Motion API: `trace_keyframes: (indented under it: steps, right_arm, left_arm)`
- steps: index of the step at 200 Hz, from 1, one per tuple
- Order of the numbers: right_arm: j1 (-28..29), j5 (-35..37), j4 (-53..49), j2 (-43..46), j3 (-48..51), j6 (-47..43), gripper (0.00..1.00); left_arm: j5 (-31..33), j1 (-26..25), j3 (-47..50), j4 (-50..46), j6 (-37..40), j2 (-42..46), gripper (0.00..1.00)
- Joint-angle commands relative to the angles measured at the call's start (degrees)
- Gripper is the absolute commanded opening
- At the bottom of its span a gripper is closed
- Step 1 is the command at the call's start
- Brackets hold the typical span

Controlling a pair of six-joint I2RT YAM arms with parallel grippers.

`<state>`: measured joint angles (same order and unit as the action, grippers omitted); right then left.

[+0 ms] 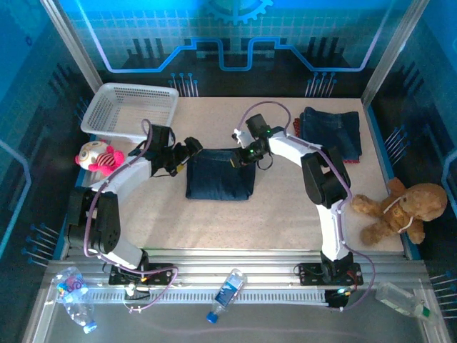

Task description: Fold and stack the skirts

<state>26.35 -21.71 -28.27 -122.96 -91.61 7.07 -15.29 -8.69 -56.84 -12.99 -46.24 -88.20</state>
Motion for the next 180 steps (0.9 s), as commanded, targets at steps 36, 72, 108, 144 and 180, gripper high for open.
trace_keyframes:
  steps: [36,72,108,144,180]
  right_arm:
    - [0.87,-6.83,3.94,6.59,-2.34,2.33,0.03]
    - [1.16,-1.93,0.85,-1.92,-7.53,4.5,0.05]
    - [0.98,0.28,0.4,-6.17,-11.47,6.8,0.07]
    - [0.72,8.72,-0.49,-6.95,-12.43,10.91,0.11]
    - [0.52,18.76,-4.51,1.19,-7.68,19.5,0.36]
  left_arm:
    - [-10.66,-0.05,-1.0,6.34,-6.59,1.61,0.99]
    - [-13.07,-3.05,-0.59,15.47,-13.0,-4.0,0.99]
    - [-5.0,-3.53,-0.61,16.82,-13.69,-12.69,0.99]
    - [9.49,-3.44,-1.1,8.47,-12.61,-15.63,0.99]
    - [2.48,-3.42,-0.47,12.46,-12.79,-16.04,0.99]
